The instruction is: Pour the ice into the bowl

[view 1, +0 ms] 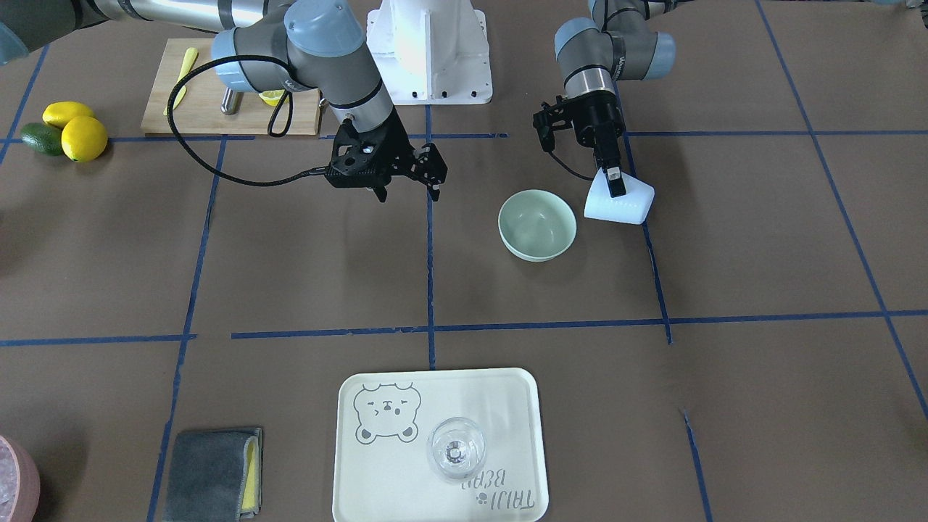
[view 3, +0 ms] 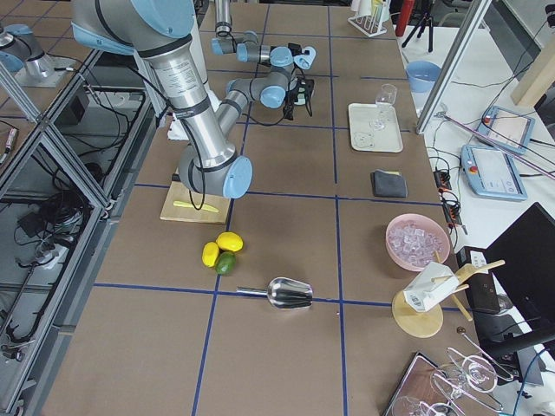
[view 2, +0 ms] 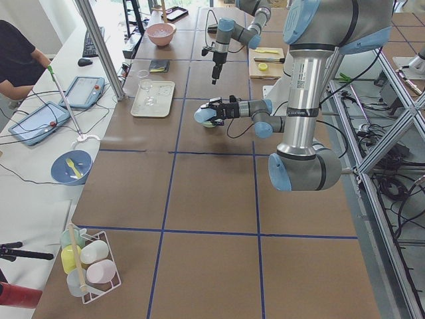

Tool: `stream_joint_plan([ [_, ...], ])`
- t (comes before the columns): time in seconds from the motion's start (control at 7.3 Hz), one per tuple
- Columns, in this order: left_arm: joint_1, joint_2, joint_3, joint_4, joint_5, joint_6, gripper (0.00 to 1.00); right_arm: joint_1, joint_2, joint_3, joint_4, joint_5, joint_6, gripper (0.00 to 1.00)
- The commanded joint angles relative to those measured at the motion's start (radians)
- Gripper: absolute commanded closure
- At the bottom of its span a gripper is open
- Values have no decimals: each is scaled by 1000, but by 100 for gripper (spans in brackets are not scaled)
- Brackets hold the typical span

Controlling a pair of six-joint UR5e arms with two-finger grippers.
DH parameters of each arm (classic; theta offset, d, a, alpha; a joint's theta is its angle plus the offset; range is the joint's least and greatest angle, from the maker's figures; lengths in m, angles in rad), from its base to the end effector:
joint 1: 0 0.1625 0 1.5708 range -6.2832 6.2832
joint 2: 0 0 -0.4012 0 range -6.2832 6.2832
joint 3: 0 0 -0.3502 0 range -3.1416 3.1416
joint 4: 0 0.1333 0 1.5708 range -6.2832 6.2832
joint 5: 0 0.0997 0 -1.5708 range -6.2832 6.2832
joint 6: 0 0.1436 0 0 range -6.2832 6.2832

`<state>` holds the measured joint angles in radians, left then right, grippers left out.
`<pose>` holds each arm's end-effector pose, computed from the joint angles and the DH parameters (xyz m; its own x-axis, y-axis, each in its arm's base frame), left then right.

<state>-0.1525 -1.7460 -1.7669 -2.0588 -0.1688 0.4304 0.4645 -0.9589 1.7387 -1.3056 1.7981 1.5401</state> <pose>0.4323 -0.3445 0.3707 0.4246 0.0892 0.9010 -0.9051 0.0682 0.4198 -0.5364 -0.3817 0.2287 0.4566 0.1953 0.8680 -0.2483 0.9648 -0.0865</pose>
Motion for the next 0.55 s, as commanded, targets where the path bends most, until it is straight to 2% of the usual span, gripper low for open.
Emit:
stream_joint_plan([
  [0.0,1,-1,-5,0,14,57,100,0,0,-1,0,0,2,0],
  [0.41,1,-1,-11,0,14,90,100,0,0,1,0,0,2,0],
])
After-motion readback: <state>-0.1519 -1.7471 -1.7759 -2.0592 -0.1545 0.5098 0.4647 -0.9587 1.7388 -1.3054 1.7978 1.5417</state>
